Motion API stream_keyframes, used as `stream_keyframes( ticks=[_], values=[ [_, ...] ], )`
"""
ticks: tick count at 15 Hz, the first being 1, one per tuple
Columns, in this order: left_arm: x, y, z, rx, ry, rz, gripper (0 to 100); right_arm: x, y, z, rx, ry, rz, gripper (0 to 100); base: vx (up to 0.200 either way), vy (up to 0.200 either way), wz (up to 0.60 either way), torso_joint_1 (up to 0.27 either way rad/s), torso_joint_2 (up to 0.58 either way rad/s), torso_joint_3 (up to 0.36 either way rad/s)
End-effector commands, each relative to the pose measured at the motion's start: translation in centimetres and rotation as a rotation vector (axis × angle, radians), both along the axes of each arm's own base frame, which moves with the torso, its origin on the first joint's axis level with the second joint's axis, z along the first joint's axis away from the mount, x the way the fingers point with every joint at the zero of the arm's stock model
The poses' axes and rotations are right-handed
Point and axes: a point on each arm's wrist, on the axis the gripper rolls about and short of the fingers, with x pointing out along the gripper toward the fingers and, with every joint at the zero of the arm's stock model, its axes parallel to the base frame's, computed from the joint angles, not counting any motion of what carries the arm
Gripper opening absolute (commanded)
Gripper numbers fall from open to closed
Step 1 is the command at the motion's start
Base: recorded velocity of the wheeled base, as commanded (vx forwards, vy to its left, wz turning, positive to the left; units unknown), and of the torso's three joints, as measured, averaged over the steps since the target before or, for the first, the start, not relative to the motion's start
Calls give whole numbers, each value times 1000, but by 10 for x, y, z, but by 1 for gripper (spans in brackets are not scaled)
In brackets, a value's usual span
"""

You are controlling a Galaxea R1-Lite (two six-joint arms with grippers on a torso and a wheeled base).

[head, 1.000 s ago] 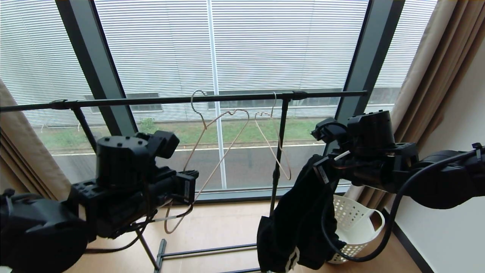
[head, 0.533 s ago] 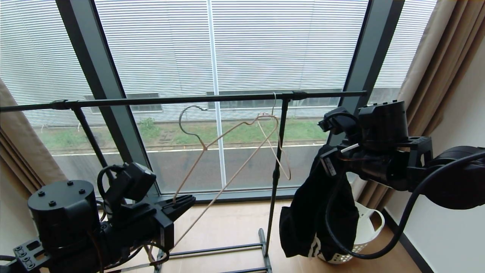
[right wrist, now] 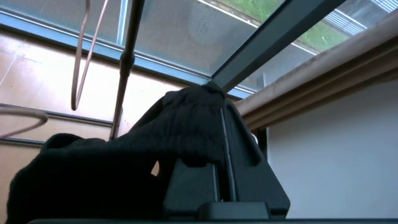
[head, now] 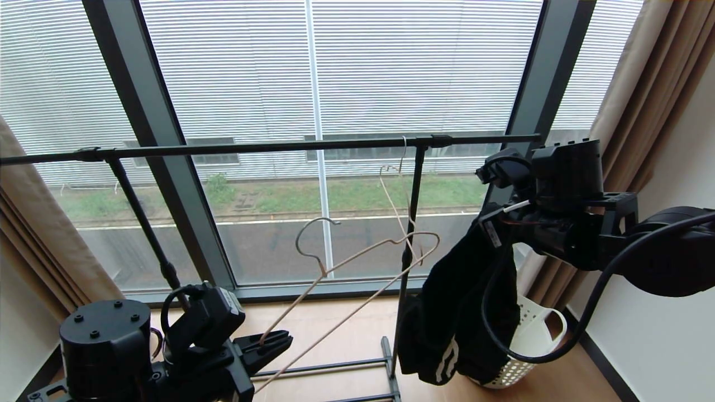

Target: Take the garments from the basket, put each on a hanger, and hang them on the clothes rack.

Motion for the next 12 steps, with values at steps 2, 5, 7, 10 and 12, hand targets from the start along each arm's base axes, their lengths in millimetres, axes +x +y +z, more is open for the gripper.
stream_keyframes(
  ticks=[2,5,7,10,12],
  values=[
    [-3,-6,-5,12,21,-32,0,3,1,-2,-1,2,-3,0,0,0,0,0,0,0],
    [-4,-9,-5,12,20,-45,0,2,1,-2,-4,5,-1,0,0,0,0,0,0,0],
    [-3,-11,-6,14,23,-53,0,0,5,-3,-11,4,-1,0,0,0,0,0,0,0],
    [-2,-19,-7,9,13,-81,0,-4,14,-3,-14,2,21,0,0,0,0,0,0,0],
    [-2,-19,-11,11,16,-81,0,-4,15,-4,-14,4,22,0,0,0,0,0,0,0]
  ],
)
